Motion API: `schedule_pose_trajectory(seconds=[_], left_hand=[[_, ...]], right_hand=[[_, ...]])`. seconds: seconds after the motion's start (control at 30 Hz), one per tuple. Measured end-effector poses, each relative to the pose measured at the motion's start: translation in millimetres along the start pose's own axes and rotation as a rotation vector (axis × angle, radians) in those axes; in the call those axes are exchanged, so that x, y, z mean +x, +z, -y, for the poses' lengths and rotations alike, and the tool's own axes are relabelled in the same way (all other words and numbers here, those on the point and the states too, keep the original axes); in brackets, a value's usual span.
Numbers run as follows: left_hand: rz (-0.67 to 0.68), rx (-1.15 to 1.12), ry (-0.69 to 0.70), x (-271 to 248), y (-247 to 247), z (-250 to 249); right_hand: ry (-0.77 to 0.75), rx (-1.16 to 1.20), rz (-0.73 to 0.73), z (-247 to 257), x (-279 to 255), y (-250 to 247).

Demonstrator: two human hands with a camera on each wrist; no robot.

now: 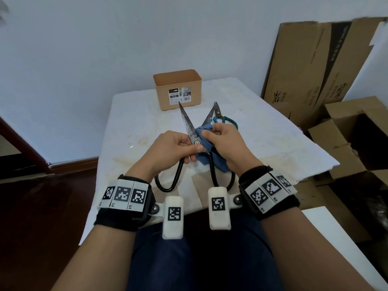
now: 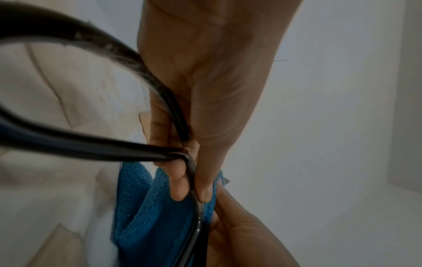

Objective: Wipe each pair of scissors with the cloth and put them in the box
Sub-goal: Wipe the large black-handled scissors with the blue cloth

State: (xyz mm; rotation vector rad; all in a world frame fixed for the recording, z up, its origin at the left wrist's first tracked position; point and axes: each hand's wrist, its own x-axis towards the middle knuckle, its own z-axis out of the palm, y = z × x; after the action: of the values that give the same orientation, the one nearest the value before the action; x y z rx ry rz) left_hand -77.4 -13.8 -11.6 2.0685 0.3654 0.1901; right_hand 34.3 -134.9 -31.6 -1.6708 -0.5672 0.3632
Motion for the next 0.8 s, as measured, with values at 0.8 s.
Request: schedule_pose_trajectory(seconds=[0.8], left_hand=[[0.011, -0.069, -0.016, -1.8, -2.1, 3.7]], right_hand=[[0.103, 0.053, -0.118, -3.9, -1.7, -3.8]])
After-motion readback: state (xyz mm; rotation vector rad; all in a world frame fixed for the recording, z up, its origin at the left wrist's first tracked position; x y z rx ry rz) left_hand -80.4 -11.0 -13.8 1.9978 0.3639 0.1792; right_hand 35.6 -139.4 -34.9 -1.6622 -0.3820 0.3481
